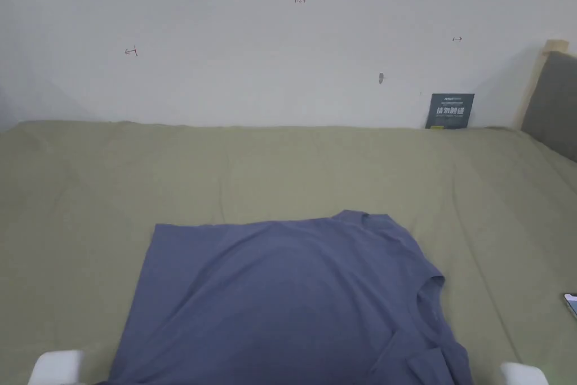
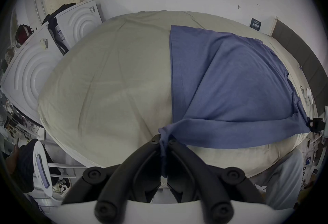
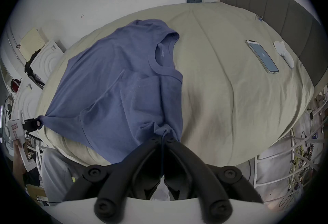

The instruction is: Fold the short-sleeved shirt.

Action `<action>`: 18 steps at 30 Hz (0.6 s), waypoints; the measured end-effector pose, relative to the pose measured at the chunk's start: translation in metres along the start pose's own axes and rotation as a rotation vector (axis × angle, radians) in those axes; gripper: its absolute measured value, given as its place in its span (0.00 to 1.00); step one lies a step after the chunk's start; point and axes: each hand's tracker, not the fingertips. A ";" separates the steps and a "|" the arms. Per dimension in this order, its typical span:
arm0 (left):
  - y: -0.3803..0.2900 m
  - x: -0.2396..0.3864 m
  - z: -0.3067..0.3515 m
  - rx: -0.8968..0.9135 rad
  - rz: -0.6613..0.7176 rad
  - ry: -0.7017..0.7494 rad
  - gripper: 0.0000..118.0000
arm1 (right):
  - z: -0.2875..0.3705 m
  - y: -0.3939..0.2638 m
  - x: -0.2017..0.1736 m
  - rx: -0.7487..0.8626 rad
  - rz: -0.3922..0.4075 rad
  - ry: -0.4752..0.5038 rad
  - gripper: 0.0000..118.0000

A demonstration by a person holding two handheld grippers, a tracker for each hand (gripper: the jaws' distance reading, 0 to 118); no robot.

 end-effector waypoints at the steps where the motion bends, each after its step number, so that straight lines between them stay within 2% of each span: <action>1: 0.001 0.000 -0.002 -0.007 -0.002 0.000 0.01 | -0.002 0.001 0.000 -0.001 0.001 -0.012 0.03; 2: 0.001 0.000 -0.004 -0.013 0.001 -0.003 0.01 | -0.004 0.003 0.002 -0.006 -0.002 -0.014 0.03; 3: 0.002 0.000 -0.005 -0.018 -0.001 -0.007 0.08 | -0.005 0.004 0.003 -0.015 -0.008 -0.012 0.08; 4: 0.002 -0.001 -0.005 -0.018 0.000 -0.011 0.46 | -0.004 0.006 0.003 -0.019 -0.013 -0.017 0.36; 5: 0.002 -0.003 -0.002 0.005 0.006 -0.031 0.91 | -0.002 0.005 0.002 -0.005 -0.024 -0.045 0.70; 6: 0.000 0.002 0.009 0.035 0.008 -0.042 0.99 | 0.003 0.006 0.003 0.039 -0.020 -0.077 0.97; 7: -0.001 0.002 0.010 0.016 0.008 -0.022 0.94 | 0.004 0.005 0.005 0.051 -0.012 -0.069 0.99; 8: 0.000 0.005 0.022 0.135 0.103 -0.078 0.95 | 0.008 0.005 0.007 0.068 -0.005 -0.087 0.98; 9: -0.007 0.001 0.025 0.061 0.026 -0.032 0.96 | 0.018 0.004 0.008 0.120 -0.004 -0.110 0.98; 10: -0.001 0.007 0.053 0.055 0.021 -0.036 0.96 | 0.022 0.005 0.009 0.101 0.000 -0.100 0.98; 13: -0.011 0.004 0.086 0.077 0.050 -0.038 0.98 | 0.034 0.006 0.021 0.121 0.018 -0.133 0.99; 15: -0.007 -0.022 0.076 0.093 0.062 -0.037 0.98 | 0.040 0.004 0.024 0.109 0.041 -0.155 0.97; 16: -0.010 -0.026 0.080 0.107 0.067 -0.051 0.96 | 0.042 -0.001 0.025 0.129 0.046 -0.142 0.83; 17: -0.013 -0.030 0.085 0.102 0.071 -0.071 0.88 | 0.044 -0.003 0.026 0.138 0.050 -0.129 0.57; 18: -0.015 -0.038 0.075 0.083 0.083 -0.090 0.61 | 0.042 -0.005 0.026 0.133 0.055 -0.135 0.19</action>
